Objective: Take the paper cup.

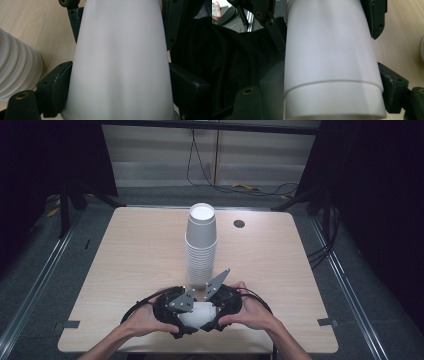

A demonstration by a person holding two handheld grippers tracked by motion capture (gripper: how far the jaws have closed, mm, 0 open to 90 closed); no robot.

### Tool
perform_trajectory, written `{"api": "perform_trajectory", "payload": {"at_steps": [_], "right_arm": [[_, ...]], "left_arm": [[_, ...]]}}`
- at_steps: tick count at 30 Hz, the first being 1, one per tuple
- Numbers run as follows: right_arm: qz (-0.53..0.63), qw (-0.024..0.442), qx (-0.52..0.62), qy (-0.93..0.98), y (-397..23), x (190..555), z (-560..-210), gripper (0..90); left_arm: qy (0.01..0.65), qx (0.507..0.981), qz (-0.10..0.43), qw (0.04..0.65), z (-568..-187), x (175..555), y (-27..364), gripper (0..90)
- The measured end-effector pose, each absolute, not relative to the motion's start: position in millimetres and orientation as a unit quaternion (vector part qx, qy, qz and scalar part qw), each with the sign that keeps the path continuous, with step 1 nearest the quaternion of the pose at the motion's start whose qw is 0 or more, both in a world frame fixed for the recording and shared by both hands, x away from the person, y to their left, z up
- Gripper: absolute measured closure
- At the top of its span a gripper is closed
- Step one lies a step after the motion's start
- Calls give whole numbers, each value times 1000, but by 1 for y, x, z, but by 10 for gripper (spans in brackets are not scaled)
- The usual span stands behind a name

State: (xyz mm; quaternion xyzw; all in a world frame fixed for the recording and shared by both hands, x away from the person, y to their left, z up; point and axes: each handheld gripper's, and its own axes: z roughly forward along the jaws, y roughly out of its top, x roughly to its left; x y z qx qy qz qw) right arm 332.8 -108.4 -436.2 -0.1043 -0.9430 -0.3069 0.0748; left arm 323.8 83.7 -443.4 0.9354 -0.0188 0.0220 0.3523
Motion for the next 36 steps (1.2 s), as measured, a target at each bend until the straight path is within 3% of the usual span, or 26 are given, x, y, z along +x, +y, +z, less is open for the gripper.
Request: {"api": "perform_trajectory", "payload": {"at_steps": [10,21,36], "right_arm": [[-320,67,-101,-940,-109,333,-436,226],[-311,61,-101,-943,-111,333,-439,225],[-336,49,-131,-931,-133,338,-434,219]], "left_arm": [[-29,926,22,376,-439,325,89,137],[-2,900,1,436,-433,332,102,156],[64,848,14,526,-419,340,121,157]]}}
